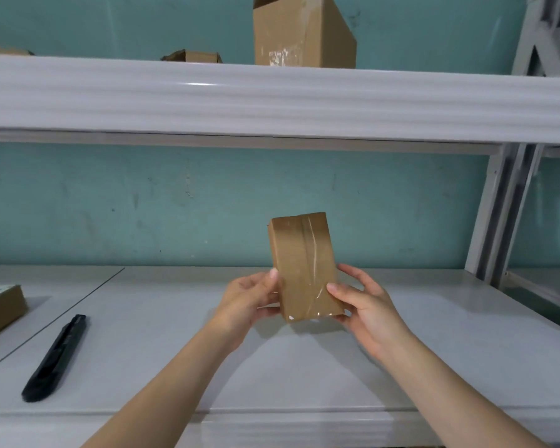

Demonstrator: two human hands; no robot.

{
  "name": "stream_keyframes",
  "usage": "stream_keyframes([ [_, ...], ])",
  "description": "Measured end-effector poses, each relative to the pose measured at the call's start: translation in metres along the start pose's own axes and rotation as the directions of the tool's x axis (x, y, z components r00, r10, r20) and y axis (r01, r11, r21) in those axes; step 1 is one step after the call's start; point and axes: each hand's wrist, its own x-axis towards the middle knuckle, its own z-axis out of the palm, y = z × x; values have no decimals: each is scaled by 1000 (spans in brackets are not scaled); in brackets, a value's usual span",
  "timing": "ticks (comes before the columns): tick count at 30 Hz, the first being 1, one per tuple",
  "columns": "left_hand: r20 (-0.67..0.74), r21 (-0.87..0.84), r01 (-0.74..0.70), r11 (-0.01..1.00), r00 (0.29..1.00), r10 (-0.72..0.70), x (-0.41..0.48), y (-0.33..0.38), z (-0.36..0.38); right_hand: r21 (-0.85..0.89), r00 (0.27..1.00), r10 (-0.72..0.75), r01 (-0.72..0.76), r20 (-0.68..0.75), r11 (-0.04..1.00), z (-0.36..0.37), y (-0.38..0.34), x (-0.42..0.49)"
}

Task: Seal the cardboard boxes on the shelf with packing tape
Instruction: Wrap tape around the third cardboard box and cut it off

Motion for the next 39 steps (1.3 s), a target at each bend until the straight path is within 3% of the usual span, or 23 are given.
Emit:
stream_keyframes([
  [3, -3, 55, 45, 997, 999, -45, 1, -1, -1, -75, 999, -28, 26, -25, 997, 8, 3, 0],
  [6, 32, -39, 37, 999, 999, -35, 3, -6, -1, -82, 996, -90, 88, -18, 993, 13, 3, -2],
  [10, -188, 9, 12, 1000, 982, -11, 7, -8, 8, -180, 984, -156, 168, 81, 969, 15, 2, -4],
  [13, -99, 10, 45, 999, 994, -43, 5, 0, 17, -133, 985, -159, 166, 60, 977, 12, 1, -1],
  [16, -38, 68, 118, 991, 993, -116, 2, 5, 22, -85, 989, -113, 121, 90, 989, 11, 2, -1],
  [21, -4, -97, 200, 975, 979, -202, 6, -3, 21, -124, 986, -48, 68, 158, 990, 9, 4, 0],
  [25, -33, -82, 263, 961, 963, -267, 5, 0, 21, -118, 992, 21, -6, 121, 993, 11, 1, 0],
  [28, -196, -80, 239, 968, 948, -251, 9, 16, 3, -98, 975, 175, -163, 136, 982, 6, -11, 4],
  [32, -146, -42, 220, 975, 964, -224, -1, 22, -13, -191, 924, 365, -340, 116, 921, 1, -14, 11],
  [35, -208, 196, 203, 959, 965, -162, -16, 11, -10, -336, 964, 260, -226, 61, 914, 10, 2, 9],
  [39, -271, 200, 190, 961, 953, -133, -26, 7, -6, -329, 995, 100, -89, 16, 940, 18, 8, 5],
])
